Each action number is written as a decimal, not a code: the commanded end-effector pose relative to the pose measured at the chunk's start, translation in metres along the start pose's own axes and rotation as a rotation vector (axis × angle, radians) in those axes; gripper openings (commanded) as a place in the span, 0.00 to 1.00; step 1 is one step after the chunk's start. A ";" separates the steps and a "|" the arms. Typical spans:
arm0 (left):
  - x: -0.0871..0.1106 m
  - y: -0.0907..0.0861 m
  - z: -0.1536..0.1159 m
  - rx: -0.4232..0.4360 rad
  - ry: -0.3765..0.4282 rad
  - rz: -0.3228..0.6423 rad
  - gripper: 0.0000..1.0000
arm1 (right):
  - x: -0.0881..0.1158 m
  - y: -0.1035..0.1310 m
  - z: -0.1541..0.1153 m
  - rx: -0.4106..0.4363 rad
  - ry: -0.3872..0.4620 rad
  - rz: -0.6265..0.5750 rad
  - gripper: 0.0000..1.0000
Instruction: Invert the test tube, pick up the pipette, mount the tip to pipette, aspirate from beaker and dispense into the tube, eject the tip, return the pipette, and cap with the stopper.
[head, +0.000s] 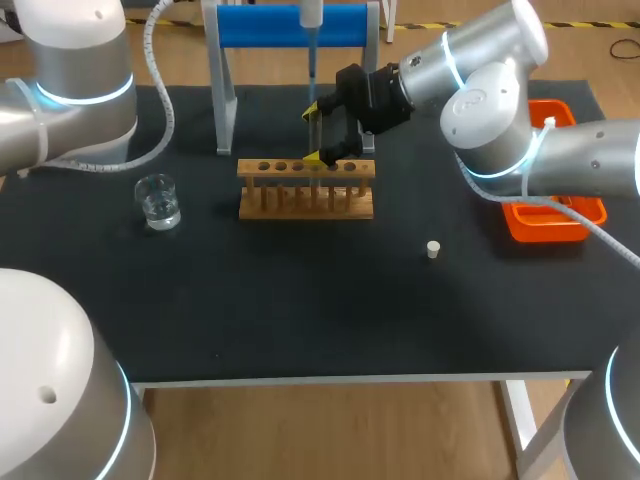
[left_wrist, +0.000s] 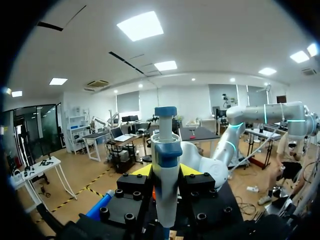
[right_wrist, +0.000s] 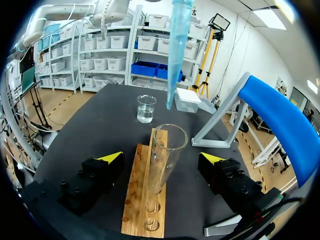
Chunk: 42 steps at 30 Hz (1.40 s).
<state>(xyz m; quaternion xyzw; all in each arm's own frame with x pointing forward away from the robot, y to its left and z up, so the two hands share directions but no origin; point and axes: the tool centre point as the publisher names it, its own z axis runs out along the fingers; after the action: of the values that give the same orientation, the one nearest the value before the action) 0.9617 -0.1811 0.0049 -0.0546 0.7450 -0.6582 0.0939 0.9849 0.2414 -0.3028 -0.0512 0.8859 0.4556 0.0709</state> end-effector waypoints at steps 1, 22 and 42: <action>-0.004 0.003 0.003 0.002 0.010 -0.002 0.00 | 0.000 0.000 -0.001 0.001 0.002 0.000 1.00; -0.008 0.018 0.008 0.015 0.027 -0.028 0.00 | 0.000 0.000 -0.001 0.001 0.002 0.000 1.00; -0.011 0.028 0.004 -0.021 0.009 -0.022 0.00 | 0.000 0.000 -0.001 0.001 0.002 0.000 1.00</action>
<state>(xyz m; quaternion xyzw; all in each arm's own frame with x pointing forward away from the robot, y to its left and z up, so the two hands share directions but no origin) 0.9743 -0.1796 -0.0237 -0.0605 0.7506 -0.6527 0.0827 0.9848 0.2414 -0.3028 -0.0512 0.8859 0.4556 0.0709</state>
